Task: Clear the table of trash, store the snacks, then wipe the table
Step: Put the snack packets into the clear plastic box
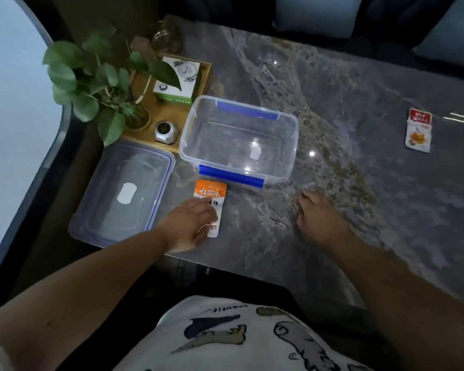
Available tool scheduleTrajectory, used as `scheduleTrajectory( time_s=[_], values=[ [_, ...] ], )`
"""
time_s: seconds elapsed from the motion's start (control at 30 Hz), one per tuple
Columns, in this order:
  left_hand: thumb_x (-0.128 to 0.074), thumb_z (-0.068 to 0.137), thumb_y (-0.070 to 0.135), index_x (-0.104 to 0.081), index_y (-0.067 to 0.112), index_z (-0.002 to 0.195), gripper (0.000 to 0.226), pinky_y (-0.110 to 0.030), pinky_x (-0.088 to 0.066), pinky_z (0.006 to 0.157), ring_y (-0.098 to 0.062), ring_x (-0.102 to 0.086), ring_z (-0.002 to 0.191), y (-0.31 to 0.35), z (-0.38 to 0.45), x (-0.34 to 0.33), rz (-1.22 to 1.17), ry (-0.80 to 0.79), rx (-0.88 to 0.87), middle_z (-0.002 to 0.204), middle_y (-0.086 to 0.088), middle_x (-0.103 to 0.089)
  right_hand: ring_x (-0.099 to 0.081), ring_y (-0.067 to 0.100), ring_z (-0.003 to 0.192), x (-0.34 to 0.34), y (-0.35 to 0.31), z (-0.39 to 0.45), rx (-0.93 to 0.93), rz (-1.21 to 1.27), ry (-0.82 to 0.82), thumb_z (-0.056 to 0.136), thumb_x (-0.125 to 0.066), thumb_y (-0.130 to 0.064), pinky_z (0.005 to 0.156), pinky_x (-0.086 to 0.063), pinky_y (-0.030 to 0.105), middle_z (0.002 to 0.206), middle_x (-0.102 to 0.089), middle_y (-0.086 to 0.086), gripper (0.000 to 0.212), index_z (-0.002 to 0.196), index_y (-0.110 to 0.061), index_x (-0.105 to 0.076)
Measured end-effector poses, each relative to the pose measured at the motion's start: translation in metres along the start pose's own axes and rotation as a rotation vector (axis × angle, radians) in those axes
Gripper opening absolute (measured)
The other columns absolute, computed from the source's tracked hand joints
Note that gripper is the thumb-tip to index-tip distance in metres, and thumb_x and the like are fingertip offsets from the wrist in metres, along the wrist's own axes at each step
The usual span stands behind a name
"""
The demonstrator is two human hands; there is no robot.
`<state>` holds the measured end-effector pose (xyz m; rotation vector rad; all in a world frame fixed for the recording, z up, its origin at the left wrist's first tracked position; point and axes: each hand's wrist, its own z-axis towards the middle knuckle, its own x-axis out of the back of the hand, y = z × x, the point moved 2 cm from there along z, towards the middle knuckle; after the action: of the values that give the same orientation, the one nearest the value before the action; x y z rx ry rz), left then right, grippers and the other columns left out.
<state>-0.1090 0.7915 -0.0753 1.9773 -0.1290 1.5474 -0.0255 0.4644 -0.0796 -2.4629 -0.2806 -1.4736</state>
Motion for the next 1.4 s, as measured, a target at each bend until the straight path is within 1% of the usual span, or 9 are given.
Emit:
scheduleTrajectory(
  time_s=[0.1, 0.2, 0.33, 0.5, 0.8, 1.0, 1.1, 1.2, 1.4],
  values=[
    [-0.061, 0.082, 0.012, -0.068, 0.011, 0.106, 0.025, -0.046, -0.037, 0.106, -0.035, -0.046, 0.129, -0.002, 0.000, 0.006, -0.072, 0.097, 0.071, 0.118, -0.010, -0.063, -0.025, 0.029, 0.142, -0.001, -0.001, 0.000, -0.030, 0.018, 0.005, 0.089, -0.046, -0.025, 0.116, -0.026, 0.043, 0.155, -0.029, 0.010, 0.057, 0.143, -0.008, -0.037],
    [-0.051, 0.088, 0.025, -0.063, 0.008, 0.117, 0.036, -0.049, -0.046, 0.094, -0.038, -0.053, 0.116, -0.004, 0.001, 0.010, -0.059, 0.252, 0.307, 0.123, -0.015, -0.059, -0.024, 0.028, 0.143, -0.002, -0.002, -0.001, -0.034, 0.034, 0.019, 0.090, -0.045, -0.025, 0.116, -0.024, 0.041, 0.155, -0.029, 0.009, 0.057, 0.144, -0.008, -0.036],
    [-0.046, 0.092, 0.050, -0.034, 0.015, 0.137, 0.058, -0.048, -0.042, 0.094, -0.035, -0.046, 0.120, -0.009, 0.008, 0.007, -0.002, 0.083, 0.789, 0.134, -0.014, -0.045, -0.025, 0.028, 0.143, -0.003, 0.001, -0.002, -0.015, 0.036, 0.039, 0.090, -0.046, -0.023, 0.115, -0.024, 0.040, 0.155, -0.030, 0.010, 0.056, 0.143, -0.007, -0.038],
    [-0.056, 0.081, 0.066, -0.033, 0.017, 0.135, 0.076, -0.047, -0.048, 0.087, -0.033, -0.051, 0.119, -0.013, 0.023, 0.008, -0.026, -0.065, 0.956, 0.128, -0.014, -0.050, -0.024, 0.028, 0.143, -0.003, 0.003, -0.002, 0.003, 0.040, 0.030, 0.090, -0.047, -0.024, 0.117, -0.023, 0.041, 0.156, -0.028, 0.010, 0.057, 0.144, -0.008, -0.036],
    [-0.073, 0.076, 0.046, -0.046, 0.027, 0.115, 0.051, -0.036, -0.051, 0.071, -0.022, -0.064, 0.087, -0.016, 0.026, 0.002, -0.309, 0.027, 1.008, 0.104, 0.000, -0.067, -0.031, 0.030, 0.139, -0.002, 0.003, -0.003, 0.033, 0.073, 0.084, 0.089, -0.048, -0.024, 0.113, -0.028, 0.042, 0.152, -0.033, 0.011, 0.052, 0.139, -0.008, -0.043],
    [-0.069, 0.084, 0.035, -0.046, 0.028, 0.101, 0.029, -0.031, -0.048, 0.063, -0.013, -0.060, 0.075, -0.011, 0.020, 0.004, -0.499, 0.067, 0.998, 0.102, 0.003, -0.068, -0.042, 0.030, 0.131, 0.041, -0.009, 0.025, -0.138, 0.540, 0.302, 0.095, -0.045, -0.038, 0.106, -0.038, 0.042, 0.149, -0.037, 0.015, 0.053, 0.141, -0.011, -0.040],
    [-0.068, 0.086, 0.032, -0.049, 0.026, 0.100, 0.024, -0.036, -0.053, 0.069, -0.013, -0.065, 0.080, -0.002, 0.015, 0.015, -0.650, 0.072, 0.967, 0.096, 0.006, -0.067, -0.054, 0.028, 0.121, 0.072, -0.027, 0.056, -0.212, 0.775, 0.253, 0.094, -0.042, -0.050, 0.100, -0.044, 0.041, 0.138, -0.052, 0.010, 0.056, 0.139, -0.018, -0.041],
    [-0.069, 0.086, 0.032, -0.053, 0.025, 0.100, 0.022, -0.033, -0.053, 0.067, -0.010, -0.069, 0.078, 0.010, 0.007, 0.035, -0.787, 0.054, 0.930, 0.091, 0.011, -0.068, -0.060, 0.027, 0.112, 0.089, -0.044, 0.081, -0.227, 0.916, 0.228, 0.093, -0.048, -0.046, 0.092, -0.048, 0.036, 0.124, -0.062, 0.005, 0.048, 0.133, -0.020, -0.047],
    [-0.068, 0.087, 0.020, -0.060, 0.020, 0.100, 0.016, -0.033, -0.056, 0.058, -0.021, -0.073, 0.077, 0.019, 0.023, 0.087, -1.152, 0.253, 0.836, 0.092, -0.001, -0.075, -0.053, 0.036, 0.122, 0.082, -0.050, 0.102, -0.379, 0.837, 0.157, 0.093, -0.050, -0.022, 0.099, -0.047, 0.047, 0.142, -0.047, 0.017, 0.070, 0.151, -0.014, -0.010]
  ],
)
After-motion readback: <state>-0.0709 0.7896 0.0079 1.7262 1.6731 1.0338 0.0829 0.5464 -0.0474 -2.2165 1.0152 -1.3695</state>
